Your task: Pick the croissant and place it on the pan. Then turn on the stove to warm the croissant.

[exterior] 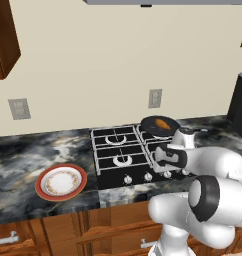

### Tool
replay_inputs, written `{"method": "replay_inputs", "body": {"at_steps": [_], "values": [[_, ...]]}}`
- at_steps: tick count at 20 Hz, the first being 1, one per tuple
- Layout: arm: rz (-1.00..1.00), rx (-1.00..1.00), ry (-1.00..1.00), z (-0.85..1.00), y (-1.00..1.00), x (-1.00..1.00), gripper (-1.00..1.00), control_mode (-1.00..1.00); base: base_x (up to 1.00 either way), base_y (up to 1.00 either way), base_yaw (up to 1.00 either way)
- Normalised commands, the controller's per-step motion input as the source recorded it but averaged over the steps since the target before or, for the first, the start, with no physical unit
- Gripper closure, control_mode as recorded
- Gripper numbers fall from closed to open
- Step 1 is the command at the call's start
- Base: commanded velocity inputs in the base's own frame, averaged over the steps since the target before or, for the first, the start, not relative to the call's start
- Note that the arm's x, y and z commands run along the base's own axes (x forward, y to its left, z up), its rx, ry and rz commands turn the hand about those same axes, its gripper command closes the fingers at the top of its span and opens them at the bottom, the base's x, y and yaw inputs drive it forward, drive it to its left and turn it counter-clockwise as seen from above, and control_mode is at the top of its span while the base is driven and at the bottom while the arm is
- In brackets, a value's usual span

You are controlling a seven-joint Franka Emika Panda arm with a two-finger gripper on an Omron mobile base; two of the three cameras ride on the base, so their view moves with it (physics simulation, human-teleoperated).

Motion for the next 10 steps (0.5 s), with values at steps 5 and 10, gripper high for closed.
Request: {"method": "replay_inputs", "body": {"at_steps": [5,10], "values": [[0.0,0.0,0.0,-0.1,0.0,0.04,-1.0,-1.0,0.0,0.0,0.0],[0.0,0.0,0.0,-0.13,0.0,0.03,-1.0,-1.0,0.0,0.0,0.0]]}}
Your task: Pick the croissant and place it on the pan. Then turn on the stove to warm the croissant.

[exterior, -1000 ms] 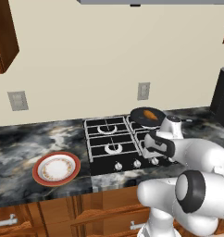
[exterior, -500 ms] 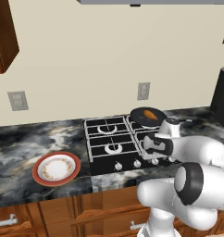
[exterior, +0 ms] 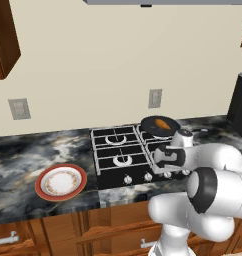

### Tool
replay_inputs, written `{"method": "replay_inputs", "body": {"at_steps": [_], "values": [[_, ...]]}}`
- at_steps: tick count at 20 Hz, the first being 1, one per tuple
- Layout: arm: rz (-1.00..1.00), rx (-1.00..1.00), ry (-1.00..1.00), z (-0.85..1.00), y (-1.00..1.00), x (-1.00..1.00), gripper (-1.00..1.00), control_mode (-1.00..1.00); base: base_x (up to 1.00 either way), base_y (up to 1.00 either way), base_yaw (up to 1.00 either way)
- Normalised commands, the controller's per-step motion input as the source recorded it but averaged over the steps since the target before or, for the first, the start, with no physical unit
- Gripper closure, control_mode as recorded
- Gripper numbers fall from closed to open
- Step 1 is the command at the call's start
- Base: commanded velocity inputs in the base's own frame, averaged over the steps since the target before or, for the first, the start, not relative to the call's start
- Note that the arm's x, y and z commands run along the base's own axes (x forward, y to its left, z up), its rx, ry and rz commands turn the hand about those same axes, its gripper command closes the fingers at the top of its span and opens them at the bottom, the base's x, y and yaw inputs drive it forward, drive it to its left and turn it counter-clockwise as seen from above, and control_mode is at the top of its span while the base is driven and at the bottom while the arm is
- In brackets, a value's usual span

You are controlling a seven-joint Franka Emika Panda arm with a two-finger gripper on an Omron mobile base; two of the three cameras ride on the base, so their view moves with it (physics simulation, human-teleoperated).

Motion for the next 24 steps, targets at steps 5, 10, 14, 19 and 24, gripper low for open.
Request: {"method": "replay_inputs", "body": {"at_steps": [5,10,14,19,24], "values": [[0.0,0.0,0.0,-0.12,0.0,0.06,-1.0,-1.0,0.0,0.0,0.0],[0.0,0.0,0.0,-0.13,0.0,0.02,1.0,-1.0,0.0,0.0,0.0],[0.0,0.0,0.0,-0.14,0.0,0.01,1.0,-1.0,0.0,0.0,0.0],[0.0,0.0,0.0,-0.15,0.01,0.0,1.0,-1.0,0.0,0.0,0.0],[0.0,0.0,0.0,-0.17,0.11,0.0,1.0,-1.0,0.0,0.0,0.0]]}}
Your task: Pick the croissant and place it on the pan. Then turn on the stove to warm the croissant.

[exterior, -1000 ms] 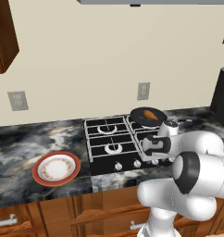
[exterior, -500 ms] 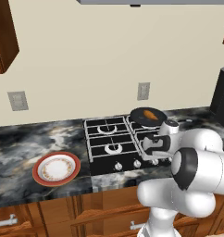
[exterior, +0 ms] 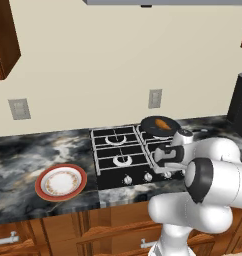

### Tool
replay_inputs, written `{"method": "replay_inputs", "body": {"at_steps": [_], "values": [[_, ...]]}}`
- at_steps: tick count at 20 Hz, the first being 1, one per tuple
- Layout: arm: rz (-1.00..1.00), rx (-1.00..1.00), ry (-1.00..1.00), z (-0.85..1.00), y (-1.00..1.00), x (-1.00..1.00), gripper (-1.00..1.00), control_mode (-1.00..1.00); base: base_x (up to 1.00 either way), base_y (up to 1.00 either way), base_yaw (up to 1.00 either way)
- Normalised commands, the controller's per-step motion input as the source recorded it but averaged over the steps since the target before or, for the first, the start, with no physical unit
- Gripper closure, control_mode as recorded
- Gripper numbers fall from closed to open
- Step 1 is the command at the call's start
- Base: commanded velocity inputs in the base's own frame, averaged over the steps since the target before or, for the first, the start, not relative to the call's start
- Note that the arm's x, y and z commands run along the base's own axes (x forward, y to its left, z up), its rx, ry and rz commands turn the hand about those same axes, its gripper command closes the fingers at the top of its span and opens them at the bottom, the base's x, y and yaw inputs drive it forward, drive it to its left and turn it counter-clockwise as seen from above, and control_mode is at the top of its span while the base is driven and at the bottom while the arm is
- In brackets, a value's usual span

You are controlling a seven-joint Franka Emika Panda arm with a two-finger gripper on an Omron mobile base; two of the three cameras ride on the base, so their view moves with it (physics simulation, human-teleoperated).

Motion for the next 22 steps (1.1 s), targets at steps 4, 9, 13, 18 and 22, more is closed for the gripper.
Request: {"method": "replay_inputs", "body": {"at_steps": [4,9,13,18,22], "values": [[0.0,0.0,0.0,-0.12,0.19,0.0,1.0,-1.0,0.0,0.0,0.0],[-0.01,0.0,0.0,-0.08,0.13,0.0,1.0,-1.0,0.0,0.0,0.0],[0.0,0.0,0.0,0.0,0.0,0.0,1.0,-1.0,0.0,0.0,0.0],[0.0,0.0,0.0,0.0,0.0,0.0,1.0,-1.0,0.0,0.0,0.0],[0.07,0.0,0.06,0.0,0.0,0.0,1.0,-1.0,0.0,0.0,0.0]]}}
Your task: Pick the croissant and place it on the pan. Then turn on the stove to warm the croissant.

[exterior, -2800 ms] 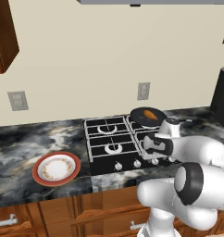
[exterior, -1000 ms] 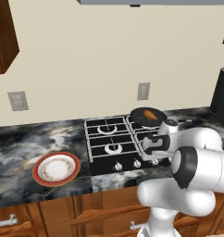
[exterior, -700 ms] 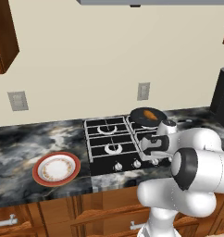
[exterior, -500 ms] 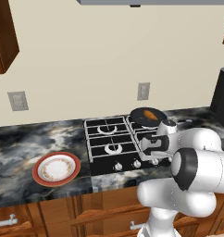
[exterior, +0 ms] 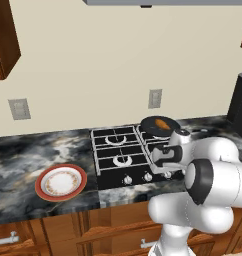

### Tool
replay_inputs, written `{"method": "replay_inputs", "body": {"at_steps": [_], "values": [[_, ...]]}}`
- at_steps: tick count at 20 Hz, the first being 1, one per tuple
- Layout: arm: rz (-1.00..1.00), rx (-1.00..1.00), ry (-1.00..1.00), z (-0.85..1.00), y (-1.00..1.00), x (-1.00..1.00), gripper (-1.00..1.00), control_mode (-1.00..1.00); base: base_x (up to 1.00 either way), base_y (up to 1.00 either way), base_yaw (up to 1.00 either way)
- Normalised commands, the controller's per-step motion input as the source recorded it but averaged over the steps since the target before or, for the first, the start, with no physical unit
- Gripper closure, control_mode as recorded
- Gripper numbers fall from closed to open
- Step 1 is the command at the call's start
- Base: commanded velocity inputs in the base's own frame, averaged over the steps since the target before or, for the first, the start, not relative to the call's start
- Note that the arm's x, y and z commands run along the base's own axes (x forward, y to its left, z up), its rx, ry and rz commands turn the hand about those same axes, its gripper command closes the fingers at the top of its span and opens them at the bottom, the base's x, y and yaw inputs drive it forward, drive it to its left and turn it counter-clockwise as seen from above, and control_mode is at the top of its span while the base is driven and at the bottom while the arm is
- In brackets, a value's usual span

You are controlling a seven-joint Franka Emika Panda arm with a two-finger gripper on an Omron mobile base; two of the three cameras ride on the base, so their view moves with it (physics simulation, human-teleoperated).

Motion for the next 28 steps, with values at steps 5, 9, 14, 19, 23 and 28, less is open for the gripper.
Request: {"method": "replay_inputs", "body": {"at_steps": [5,9,14,19,23,28], "values": [[0.13,0.0,0.08,0.0,0.0,0.0,1.0,-1.0,0.0,0.0,0.0],[0.15,0.0,0.05,-0.02,0.0,0.0,1.0,-1.0,0.0,0.0,0.0],[0.09,0.0,0.0,-0.03,-0.03,-0.09,1.0,-1.0,0.0,0.0,0.0],[0.04,0.0,0.0,-0.08,-0.02,-0.06,1.0,-1.0,0.0,0.0,0.0],[0.09,0.0,0.0,-0.14,0.0,0.0,1.0,-1.0,0.0,0.0,0.0],[0.12,0.0,0.0,-0.2,0.0,-0.03,1.0,-1.0,0.0,0.0,0.0]]}}
